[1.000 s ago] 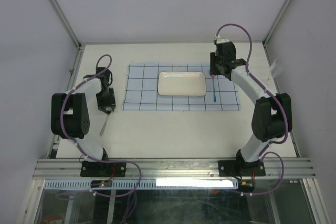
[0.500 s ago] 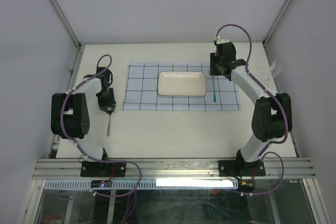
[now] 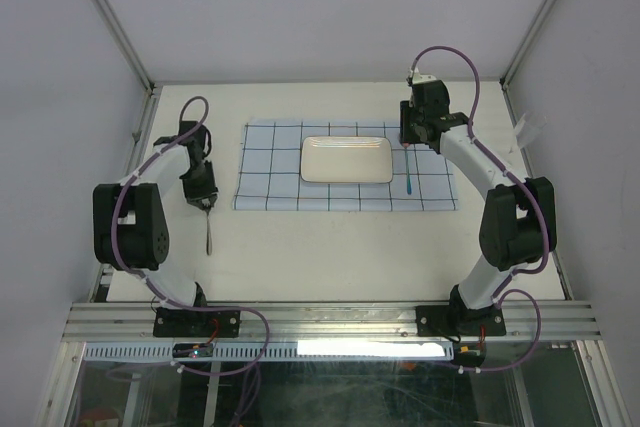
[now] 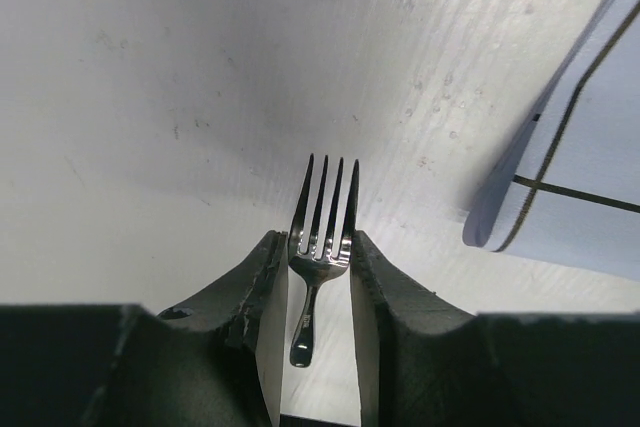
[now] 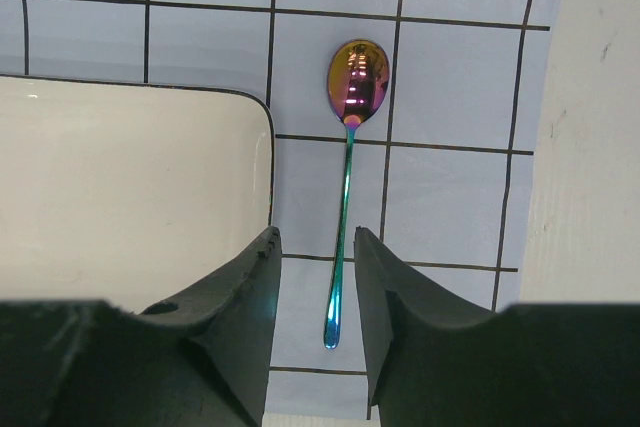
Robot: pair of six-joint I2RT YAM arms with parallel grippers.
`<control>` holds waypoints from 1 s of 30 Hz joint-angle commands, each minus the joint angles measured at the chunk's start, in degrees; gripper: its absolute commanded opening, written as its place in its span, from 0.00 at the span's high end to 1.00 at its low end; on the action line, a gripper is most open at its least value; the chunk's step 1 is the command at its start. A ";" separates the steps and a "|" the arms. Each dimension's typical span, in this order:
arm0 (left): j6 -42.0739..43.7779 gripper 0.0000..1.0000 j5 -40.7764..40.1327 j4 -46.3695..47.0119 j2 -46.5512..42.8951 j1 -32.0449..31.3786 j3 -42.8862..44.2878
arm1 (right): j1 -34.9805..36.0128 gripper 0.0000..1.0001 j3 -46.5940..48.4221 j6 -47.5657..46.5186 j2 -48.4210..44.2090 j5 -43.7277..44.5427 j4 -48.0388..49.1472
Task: Set the dinner table for one person
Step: Pick up the fork at the center of the board.
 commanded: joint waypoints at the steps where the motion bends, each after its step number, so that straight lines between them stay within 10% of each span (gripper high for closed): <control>1: -0.54 0.92 -1.39 -1.92 -6.11 0.52 4.95 | -0.34 0.62 0.57 0.43 -0.23 -0.01 2.17; 30: -6.91 0.92 10.34 2.24 14.15 -12.72 33.93 | -0.28 0.62 0.45 0.12 -0.48 -0.30 0.93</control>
